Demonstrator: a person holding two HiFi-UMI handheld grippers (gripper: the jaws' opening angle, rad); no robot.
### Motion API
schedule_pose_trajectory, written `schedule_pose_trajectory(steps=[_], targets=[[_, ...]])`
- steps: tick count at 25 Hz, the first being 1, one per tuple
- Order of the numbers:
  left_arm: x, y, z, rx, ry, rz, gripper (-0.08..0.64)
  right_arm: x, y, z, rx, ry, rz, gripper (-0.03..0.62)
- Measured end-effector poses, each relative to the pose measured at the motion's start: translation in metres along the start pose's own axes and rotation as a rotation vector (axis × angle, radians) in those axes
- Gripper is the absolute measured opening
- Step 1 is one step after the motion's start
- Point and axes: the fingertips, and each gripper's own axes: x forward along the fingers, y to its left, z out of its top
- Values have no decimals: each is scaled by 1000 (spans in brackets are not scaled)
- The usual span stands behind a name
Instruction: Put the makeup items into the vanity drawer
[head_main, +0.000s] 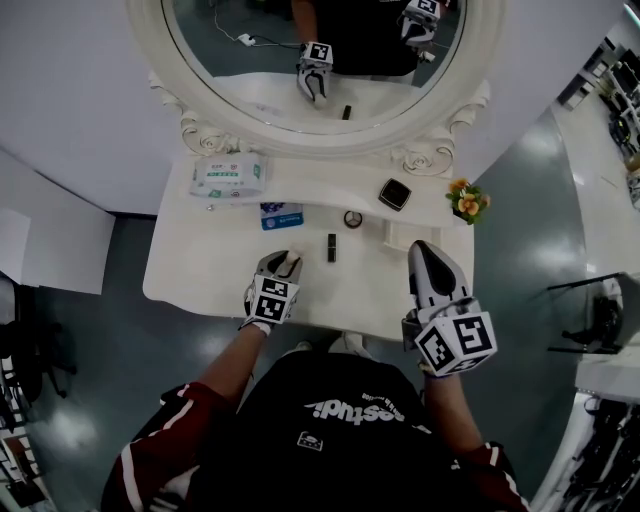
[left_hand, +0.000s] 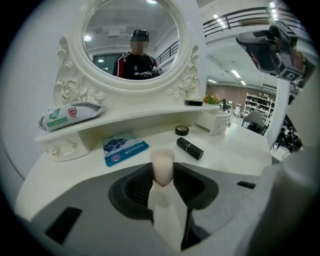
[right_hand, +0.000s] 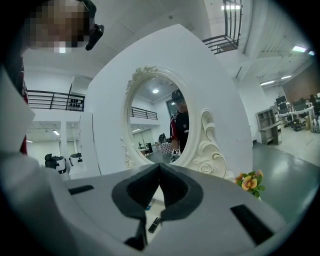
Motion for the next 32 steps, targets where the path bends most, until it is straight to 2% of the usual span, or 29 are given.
schedule_pose_trajectory(steps=[13,26,32], targets=[[-8,-4,41,60,-70,-39,129,-15,-4,19,4,-41,-28,3],[-35,-21,109,74,-209,-74,129,-26,-13,29,-5,-80,-47,3],[-45,-36,135,86,-267,-90,129,-37,-31,28,-5,-85,-90,3]])
